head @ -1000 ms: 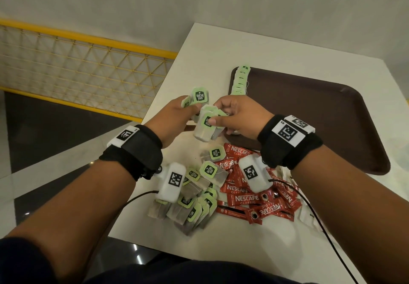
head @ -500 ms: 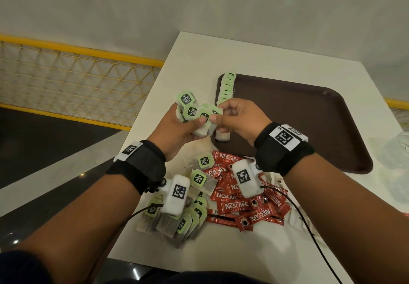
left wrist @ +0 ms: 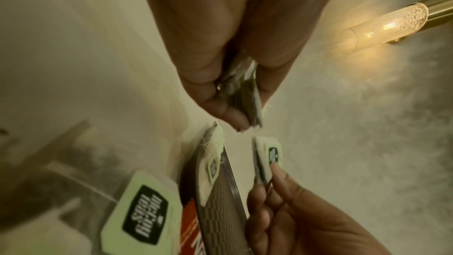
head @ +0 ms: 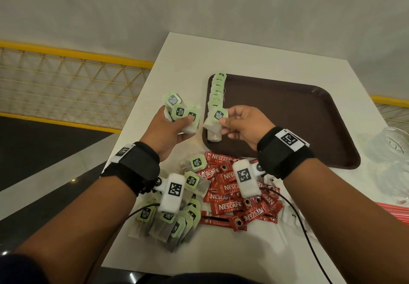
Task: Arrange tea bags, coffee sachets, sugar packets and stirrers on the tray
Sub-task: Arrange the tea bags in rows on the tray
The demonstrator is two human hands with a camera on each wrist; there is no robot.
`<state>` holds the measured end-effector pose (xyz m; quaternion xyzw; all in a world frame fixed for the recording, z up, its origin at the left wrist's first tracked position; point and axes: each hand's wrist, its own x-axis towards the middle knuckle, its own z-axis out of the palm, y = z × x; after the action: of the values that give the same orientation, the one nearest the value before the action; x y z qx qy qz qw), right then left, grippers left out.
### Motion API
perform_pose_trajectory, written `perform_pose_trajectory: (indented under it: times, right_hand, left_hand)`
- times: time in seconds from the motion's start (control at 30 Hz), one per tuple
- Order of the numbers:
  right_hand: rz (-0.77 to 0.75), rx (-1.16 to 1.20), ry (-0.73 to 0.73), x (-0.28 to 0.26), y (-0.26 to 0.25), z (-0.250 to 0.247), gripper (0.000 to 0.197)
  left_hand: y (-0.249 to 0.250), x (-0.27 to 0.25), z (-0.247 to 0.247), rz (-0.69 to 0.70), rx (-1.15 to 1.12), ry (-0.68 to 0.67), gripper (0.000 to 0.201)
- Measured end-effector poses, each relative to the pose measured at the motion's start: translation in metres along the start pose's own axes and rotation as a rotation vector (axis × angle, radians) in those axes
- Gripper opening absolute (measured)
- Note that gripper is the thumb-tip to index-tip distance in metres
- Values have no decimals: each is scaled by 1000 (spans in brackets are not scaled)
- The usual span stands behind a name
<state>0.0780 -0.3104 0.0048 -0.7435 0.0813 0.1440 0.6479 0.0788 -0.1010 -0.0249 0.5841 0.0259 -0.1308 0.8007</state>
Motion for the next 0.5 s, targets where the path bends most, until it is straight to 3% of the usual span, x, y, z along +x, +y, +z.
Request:
perform_pose_trajectory:
  times: [0.17,0.27,0.5]
  right_hand:
    - [185,-460,-77,4,8,-3,15]
    - [154,-645,-32,12,9,3,21]
    - [72,-779,31,29,6,10,21]
  left_hand:
    - [-5,2,-6,-28,30,17,38]
    - [-7,2,-6,-33,43,20,39]
    - [-8,0,-6,-34,51,34,42]
